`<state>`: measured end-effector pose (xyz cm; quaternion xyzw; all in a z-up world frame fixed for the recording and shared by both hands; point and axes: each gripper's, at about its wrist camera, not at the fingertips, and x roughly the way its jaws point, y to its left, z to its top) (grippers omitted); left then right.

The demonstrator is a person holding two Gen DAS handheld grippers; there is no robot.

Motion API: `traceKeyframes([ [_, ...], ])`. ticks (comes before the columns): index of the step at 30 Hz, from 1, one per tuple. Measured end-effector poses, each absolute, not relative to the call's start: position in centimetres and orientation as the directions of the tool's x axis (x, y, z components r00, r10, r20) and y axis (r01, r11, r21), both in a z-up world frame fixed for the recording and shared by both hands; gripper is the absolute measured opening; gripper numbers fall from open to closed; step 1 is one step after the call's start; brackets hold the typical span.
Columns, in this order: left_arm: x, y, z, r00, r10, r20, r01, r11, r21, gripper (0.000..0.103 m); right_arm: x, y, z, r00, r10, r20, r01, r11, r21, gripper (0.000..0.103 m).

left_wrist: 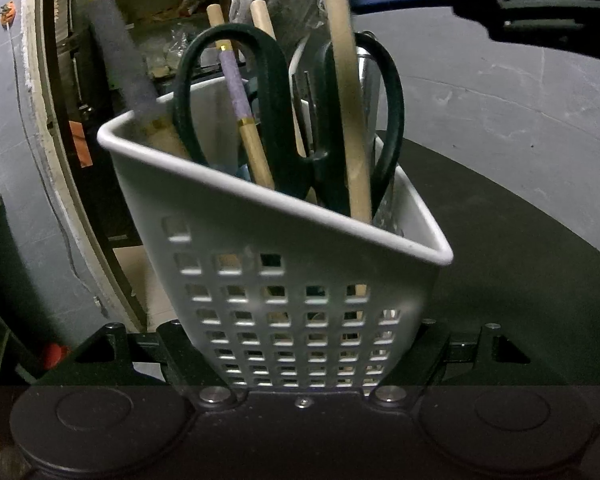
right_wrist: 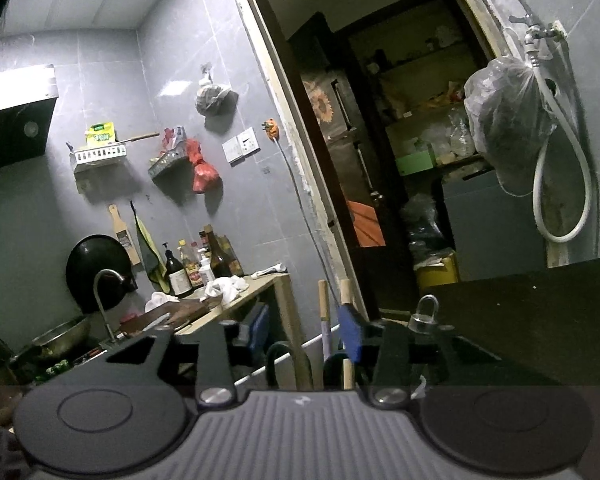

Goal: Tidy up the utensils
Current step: 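Lower the chopsticks into the caddy and open the right gripper, then set the white caddy down on the table with the left gripper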

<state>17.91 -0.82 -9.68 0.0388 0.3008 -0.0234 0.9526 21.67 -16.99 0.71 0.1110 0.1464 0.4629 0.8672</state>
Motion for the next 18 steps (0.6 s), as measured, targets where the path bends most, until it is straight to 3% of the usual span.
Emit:
traceKeyframes([
  [14,18.1,0.1,-9.5,0.810,-0.060,-0.583,0.102,0.994,0.039,0.078,19.4,-18.6,2.6,0.647,0.738,-0.189,-0.684,0.672,0.284,0.098],
  [18,18.2,0.4,-9.6,0.809,-0.068,-0.583,0.104,0.994,0.029,0.078,18.6,-19.0,3.3,0.695,0.690,-0.201,-0.640,0.722,0.263,0.103],
])
